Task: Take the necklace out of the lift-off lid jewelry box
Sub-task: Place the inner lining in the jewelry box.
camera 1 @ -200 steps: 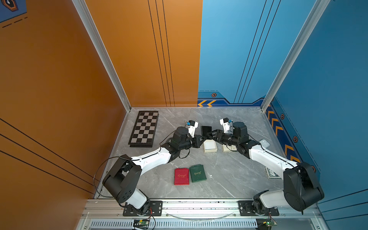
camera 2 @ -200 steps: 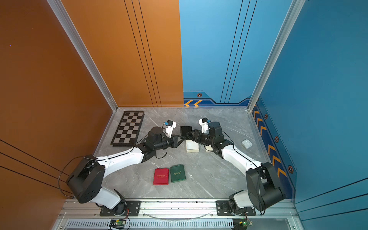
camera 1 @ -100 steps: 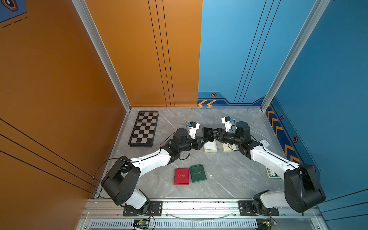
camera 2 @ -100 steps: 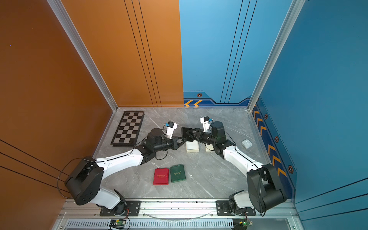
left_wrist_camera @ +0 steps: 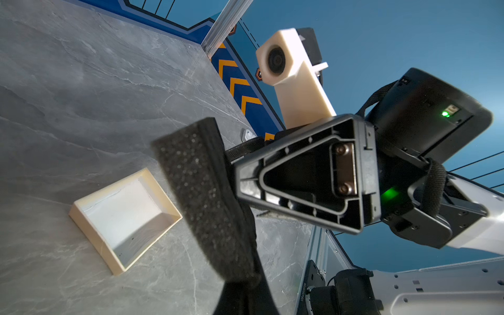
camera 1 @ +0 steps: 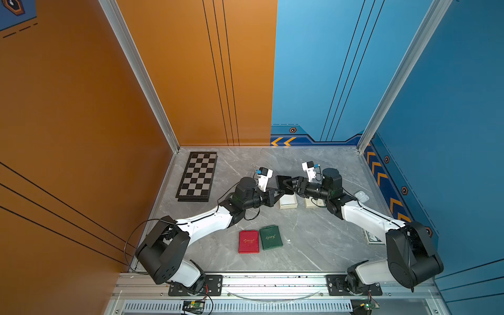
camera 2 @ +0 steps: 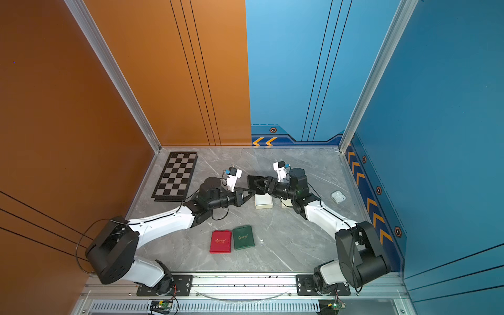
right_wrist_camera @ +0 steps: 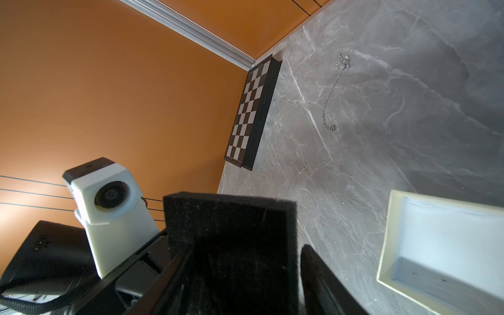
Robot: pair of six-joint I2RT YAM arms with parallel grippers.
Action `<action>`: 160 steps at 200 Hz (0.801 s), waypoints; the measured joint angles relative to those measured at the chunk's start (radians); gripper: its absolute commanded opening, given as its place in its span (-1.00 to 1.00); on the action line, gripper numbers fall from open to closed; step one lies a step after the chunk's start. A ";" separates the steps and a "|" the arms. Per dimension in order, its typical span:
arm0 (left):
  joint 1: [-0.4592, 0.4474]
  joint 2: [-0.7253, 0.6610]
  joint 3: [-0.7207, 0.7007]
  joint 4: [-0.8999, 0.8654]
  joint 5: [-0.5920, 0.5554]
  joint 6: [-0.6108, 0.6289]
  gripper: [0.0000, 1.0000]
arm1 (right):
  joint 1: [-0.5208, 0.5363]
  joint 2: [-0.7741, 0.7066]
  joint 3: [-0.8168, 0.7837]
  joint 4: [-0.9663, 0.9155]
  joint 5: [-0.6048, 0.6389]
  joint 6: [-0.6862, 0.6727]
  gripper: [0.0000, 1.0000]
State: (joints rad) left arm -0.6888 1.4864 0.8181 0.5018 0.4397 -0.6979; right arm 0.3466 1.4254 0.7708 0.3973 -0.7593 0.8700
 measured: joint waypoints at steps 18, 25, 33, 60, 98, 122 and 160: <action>0.000 0.000 0.000 0.003 0.000 0.000 -1.00 | 0.000 0.000 -0.001 0.001 -0.002 0.004 0.06; 0.000 0.000 0.000 0.003 0.000 0.000 -1.00 | 0.000 0.000 -0.003 0.007 -0.004 0.006 -0.11; 0.000 0.000 0.000 0.003 0.000 0.000 -1.00 | 0.000 0.000 -0.004 0.012 -0.005 0.013 -0.24; 0.001 0.000 0.000 0.003 0.000 0.000 -1.00 | -0.003 -0.001 -0.011 0.027 -0.008 0.026 -0.57; 0.007 0.000 -0.011 0.004 -0.002 -0.004 -1.00 | -0.010 -0.031 -0.016 0.029 -0.008 0.026 -0.80; 0.008 0.000 -0.011 0.010 -0.001 -0.006 -0.56 | -0.012 -0.058 -0.017 0.013 -0.007 0.022 -0.86; 0.011 0.001 -0.014 0.011 -0.010 -0.020 -0.11 | -0.019 -0.107 -0.012 -0.105 0.031 -0.035 -0.88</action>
State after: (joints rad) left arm -0.6777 1.4872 0.8040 0.5125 0.4301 -0.7181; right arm 0.3271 1.3182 0.7586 0.2924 -0.7288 0.8345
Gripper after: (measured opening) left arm 0.404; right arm 0.068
